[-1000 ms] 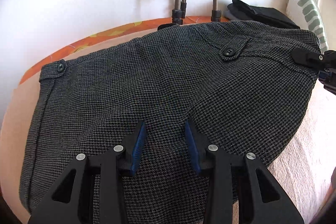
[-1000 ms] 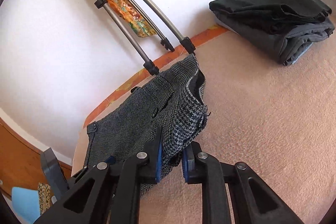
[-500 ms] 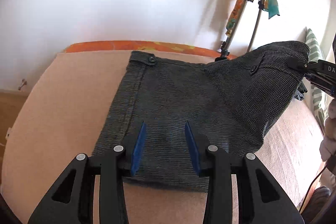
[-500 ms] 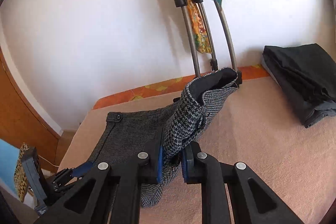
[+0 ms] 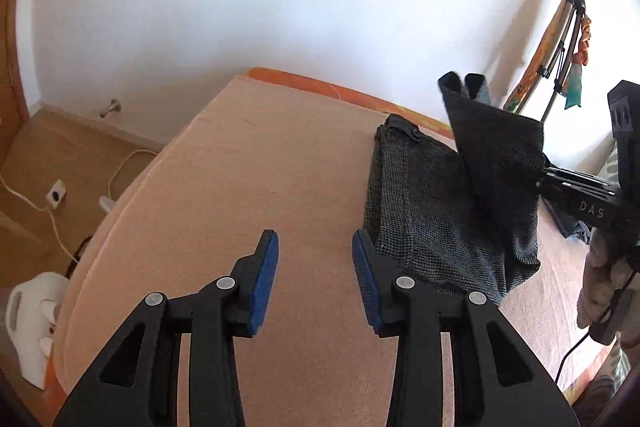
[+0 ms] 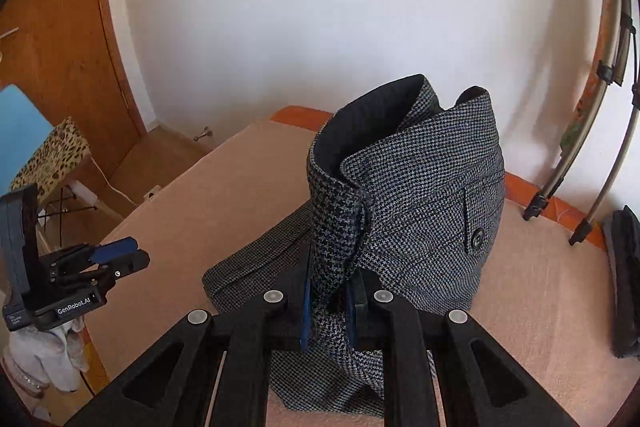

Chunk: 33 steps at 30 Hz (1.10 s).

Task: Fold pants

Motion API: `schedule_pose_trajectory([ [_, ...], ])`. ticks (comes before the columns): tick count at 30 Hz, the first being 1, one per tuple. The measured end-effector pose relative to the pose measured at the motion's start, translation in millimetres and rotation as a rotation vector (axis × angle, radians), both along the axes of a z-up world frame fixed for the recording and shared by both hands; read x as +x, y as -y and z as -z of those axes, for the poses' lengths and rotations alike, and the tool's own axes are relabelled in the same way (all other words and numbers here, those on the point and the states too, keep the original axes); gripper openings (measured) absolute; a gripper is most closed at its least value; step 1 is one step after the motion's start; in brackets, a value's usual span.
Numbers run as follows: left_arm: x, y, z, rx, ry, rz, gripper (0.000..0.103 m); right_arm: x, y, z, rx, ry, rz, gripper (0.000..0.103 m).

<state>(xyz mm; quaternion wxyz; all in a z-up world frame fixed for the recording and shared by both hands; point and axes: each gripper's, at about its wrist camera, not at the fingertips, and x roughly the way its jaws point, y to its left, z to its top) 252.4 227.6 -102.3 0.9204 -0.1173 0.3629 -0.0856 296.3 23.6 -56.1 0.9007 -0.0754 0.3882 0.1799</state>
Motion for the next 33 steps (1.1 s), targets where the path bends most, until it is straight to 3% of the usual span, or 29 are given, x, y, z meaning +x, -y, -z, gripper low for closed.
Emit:
schedule_pose_trajectory([
  [6, -8, -10, -9, -0.012, 0.026, -0.015, 0.037, 14, -65, 54, -0.137, -0.085, -0.073, 0.011],
  [13, -9, -11, -21, -0.001, 0.041, -0.015, 0.037, 11, -83, 69, -0.17, -0.097, -0.103, 0.011],
  [16, -7, -10, -23, 0.0, 0.046, -0.016, 0.037, 8, -81, 67, -0.124, -0.113, -0.139, 0.02],
  [17, -6, -8, -24, 0.001, 0.047, -0.013, 0.037, 10, -76, 64, -0.084, -0.129, -0.171, 0.03],
  [20, -7, -2, -28, -0.001, 0.054, 0.0, 0.037, 3, -54, 43, 0.194, -0.195, -0.317, 0.032],
  [22, -6, 5, -30, -0.004, 0.056, 0.018, 0.037, -3, -33, 26, 0.28, -0.169, -0.297, 0.035],
  [27, 4, 40, -32, -0.008, 0.043, 0.093, 0.037, -4, 20, -4, 0.333, -0.123, -0.19, 0.039],
  [29, 10, 57, -31, -0.014, 0.035, 0.122, 0.039, -2, 42, -8, 0.33, -0.119, -0.144, 0.041],
  [30, 14, 65, -30, -0.012, 0.035, 0.135, 0.044, 0, 52, -8, 0.319, -0.118, -0.123, 0.041],
  [33, 26, 93, -27, 0.03, 0.034, 0.177, 0.047, 8, 80, -7, 0.282, -0.109, -0.058, 0.045],
])
